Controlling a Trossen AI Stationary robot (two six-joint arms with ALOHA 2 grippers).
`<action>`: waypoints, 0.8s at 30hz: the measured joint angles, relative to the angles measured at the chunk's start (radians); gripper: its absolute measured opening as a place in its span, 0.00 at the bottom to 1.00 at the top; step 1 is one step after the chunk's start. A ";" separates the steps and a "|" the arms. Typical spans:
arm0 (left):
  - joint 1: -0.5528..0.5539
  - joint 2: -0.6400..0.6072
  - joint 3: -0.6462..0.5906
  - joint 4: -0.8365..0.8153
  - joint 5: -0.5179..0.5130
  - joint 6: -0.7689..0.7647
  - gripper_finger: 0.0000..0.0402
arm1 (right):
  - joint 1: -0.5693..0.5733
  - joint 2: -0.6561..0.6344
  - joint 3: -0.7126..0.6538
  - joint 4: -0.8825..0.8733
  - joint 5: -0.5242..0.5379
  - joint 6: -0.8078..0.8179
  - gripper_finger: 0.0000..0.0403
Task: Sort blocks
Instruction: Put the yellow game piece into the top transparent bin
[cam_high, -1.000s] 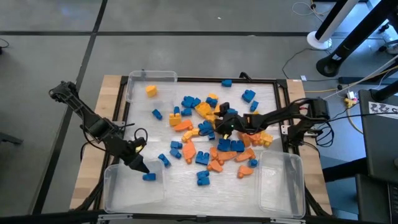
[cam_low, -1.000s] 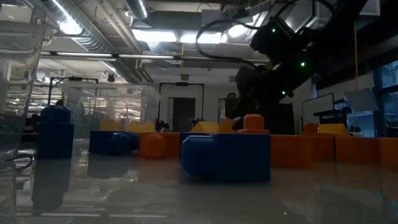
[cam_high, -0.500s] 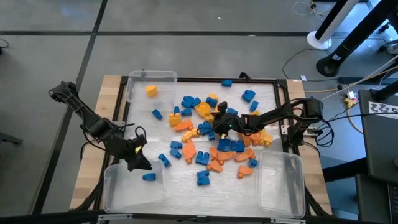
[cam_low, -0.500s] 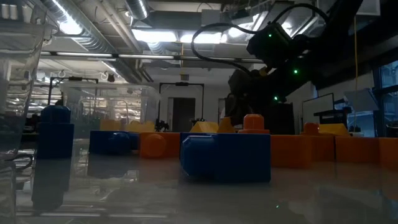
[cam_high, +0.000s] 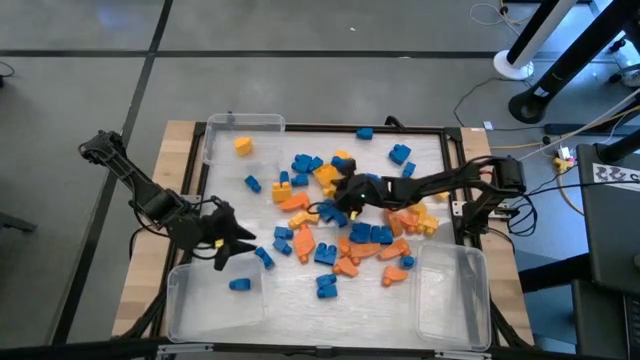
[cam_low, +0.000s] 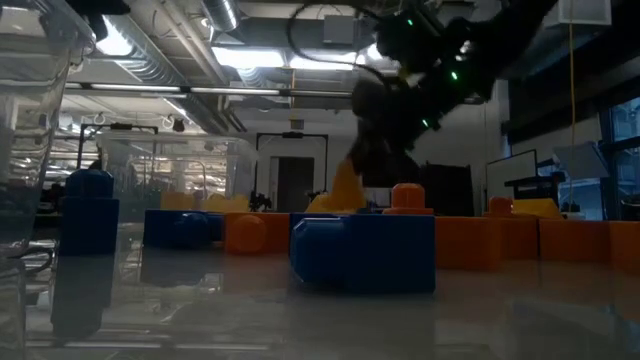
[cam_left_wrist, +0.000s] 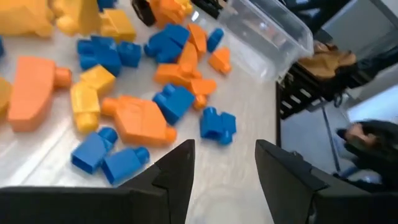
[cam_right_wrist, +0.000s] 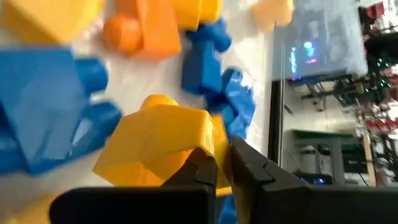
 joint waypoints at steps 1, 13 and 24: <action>0.000 0.000 0.000 -0.001 -0.013 0.000 0.40 | 0.000 -0.002 0.024 -0.010 -0.011 0.000 0.06; 0.000 0.003 -0.003 0.000 -0.081 0.093 0.40 | -0.023 0.006 0.308 0.103 -0.187 -0.101 0.07; 0.019 0.018 -0.006 0.001 -0.090 0.100 0.40 | -0.148 0.183 0.379 0.537 -0.405 -0.101 0.07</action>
